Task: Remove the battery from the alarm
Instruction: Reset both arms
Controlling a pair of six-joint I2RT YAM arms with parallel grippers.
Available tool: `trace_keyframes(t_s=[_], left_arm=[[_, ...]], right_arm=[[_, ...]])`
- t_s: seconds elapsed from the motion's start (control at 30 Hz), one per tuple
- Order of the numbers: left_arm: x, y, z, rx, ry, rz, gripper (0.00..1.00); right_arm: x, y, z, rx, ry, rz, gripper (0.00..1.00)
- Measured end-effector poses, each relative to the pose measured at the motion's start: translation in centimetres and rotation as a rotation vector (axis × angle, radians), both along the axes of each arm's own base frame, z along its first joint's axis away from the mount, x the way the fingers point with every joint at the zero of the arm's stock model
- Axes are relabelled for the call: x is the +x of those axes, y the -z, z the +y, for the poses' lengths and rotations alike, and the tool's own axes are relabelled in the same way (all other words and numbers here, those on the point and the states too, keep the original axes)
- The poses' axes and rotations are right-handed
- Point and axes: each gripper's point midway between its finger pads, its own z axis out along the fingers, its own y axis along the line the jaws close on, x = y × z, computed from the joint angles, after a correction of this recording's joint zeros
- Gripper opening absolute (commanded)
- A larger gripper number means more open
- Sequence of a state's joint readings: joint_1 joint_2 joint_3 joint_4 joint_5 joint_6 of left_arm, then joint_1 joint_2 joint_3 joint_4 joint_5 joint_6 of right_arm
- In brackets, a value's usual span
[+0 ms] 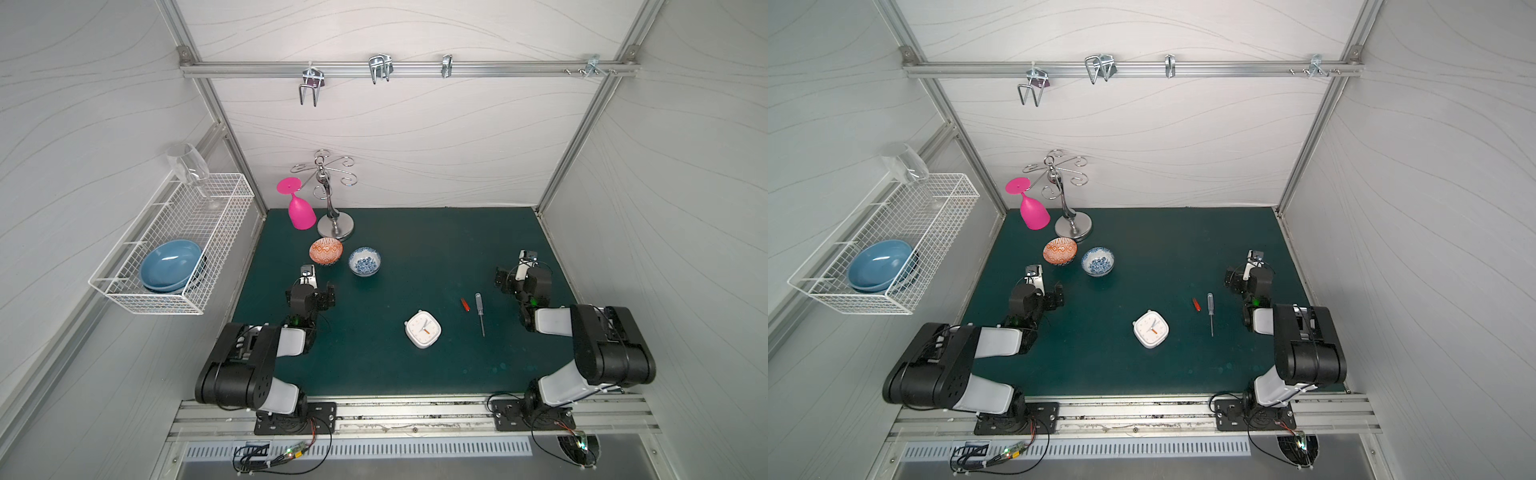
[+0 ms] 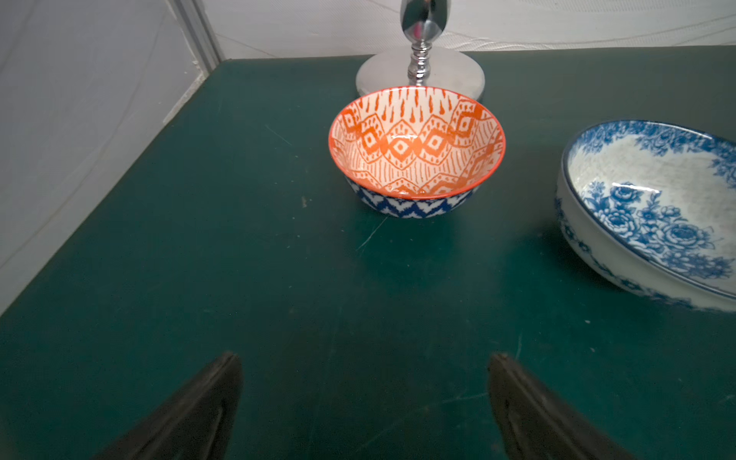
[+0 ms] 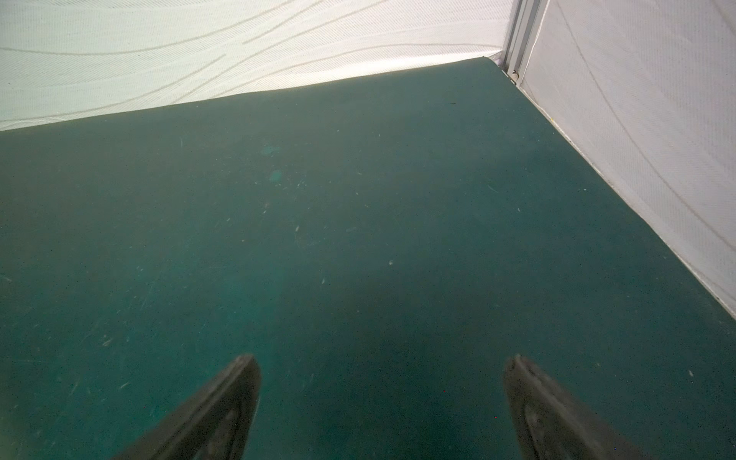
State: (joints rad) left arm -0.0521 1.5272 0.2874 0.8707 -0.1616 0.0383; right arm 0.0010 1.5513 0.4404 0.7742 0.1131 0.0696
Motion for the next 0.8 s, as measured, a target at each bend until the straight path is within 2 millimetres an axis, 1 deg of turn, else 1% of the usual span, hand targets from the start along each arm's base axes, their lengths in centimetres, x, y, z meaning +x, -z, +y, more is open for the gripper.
trace_keyframes(t_s=[0.07, 0.13, 0.23, 0.3, 0.37, 0.53, 0.8], left_arm=[[0.3, 0.5, -0.1, -0.009, 0.022, 0.018, 1.00], [1.1, -0.3, 0.0, -0.025, 0.027, -0.003, 1.00], [2.7, -1.9, 0.8, -0.057, 0.019, -0.041, 1.00], [3.1, -2.5, 1.2, -0.068, 0.013, -0.058, 1.00], [3.1, -2.5, 1.4, -0.076, 0.009, -0.056, 1.00], [3.0, -2.0, 1.2, -0.088, 0.020, -0.035, 1.00], [2.9, -1.9, 1.0, -0.095, 0.026, -0.032, 1.00]], right_arm=[[0.0, 0.0, 0.0, 0.000, 0.000, 0.000, 0.99], [0.0, 0.0, 0.0, 0.000, 0.000, 0.000, 0.99], [0.0, 0.0, 0.0, 0.000, 0.000, 0.000, 0.99], [0.0, 0.0, 0.0, -0.001, 0.000, 0.000, 0.99], [0.0, 0.0, 0.0, -0.001, -0.001, 0.000, 0.99], [0.0, 0.0, 0.0, -0.001, 0.000, 0.000, 0.99], [0.0, 0.0, 0.0, -0.009, -0.004, 0.001, 0.99]])
